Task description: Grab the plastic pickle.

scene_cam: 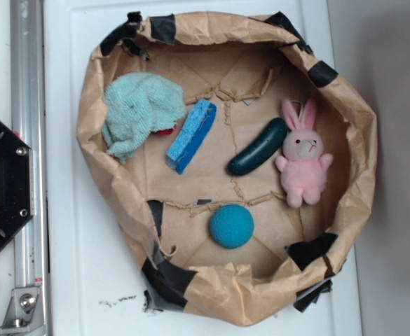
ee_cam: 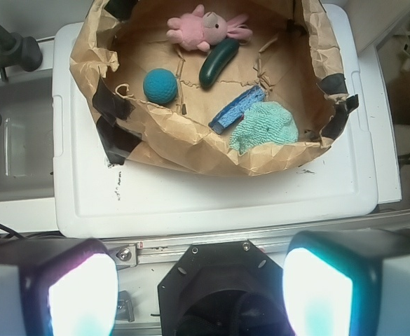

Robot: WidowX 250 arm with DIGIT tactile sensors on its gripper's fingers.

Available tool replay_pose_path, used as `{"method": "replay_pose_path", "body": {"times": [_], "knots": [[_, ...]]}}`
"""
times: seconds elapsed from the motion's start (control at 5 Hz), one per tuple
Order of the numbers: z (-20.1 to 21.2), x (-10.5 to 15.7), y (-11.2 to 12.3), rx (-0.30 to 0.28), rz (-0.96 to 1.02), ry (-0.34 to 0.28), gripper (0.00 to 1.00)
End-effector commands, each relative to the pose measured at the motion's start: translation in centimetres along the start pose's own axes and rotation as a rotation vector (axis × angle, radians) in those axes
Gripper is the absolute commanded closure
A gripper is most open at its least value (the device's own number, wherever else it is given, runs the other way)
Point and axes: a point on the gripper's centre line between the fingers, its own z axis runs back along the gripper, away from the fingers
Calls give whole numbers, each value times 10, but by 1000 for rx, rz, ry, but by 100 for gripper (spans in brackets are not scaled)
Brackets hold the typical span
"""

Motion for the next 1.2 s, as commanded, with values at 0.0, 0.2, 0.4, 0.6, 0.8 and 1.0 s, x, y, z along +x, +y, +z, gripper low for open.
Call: {"method": "replay_pose_path", "body": {"times": [0.0, 0.2, 0.4, 0.6, 0.8, 1.0], "knots": [[0, 0, 0, 0, 0, 0, 0], [-34, 46, 9, -125, 203, 19, 0], [-69, 88, 18, -126, 300, 27, 0], [-102, 114, 26, -102, 363, 45, 0], [-132, 134, 25, -60, 397, 60, 0], [-167, 157, 29, 25, 331, 74, 0]]}}
